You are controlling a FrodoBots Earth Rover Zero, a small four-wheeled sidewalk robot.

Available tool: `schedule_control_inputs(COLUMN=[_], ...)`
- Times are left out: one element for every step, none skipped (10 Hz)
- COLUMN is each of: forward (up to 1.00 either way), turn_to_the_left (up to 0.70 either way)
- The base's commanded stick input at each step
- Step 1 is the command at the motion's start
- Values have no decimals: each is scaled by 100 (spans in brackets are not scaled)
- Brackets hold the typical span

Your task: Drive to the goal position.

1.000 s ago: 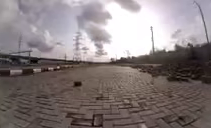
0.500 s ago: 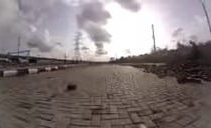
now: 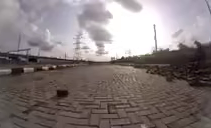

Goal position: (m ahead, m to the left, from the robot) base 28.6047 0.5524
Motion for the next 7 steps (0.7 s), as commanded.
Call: schedule_control_inputs(forward=[100, 100, 100, 100, 100, 100, 100], turn_to_the_left=[0, 0, 0, 0, 0, 0, 0])
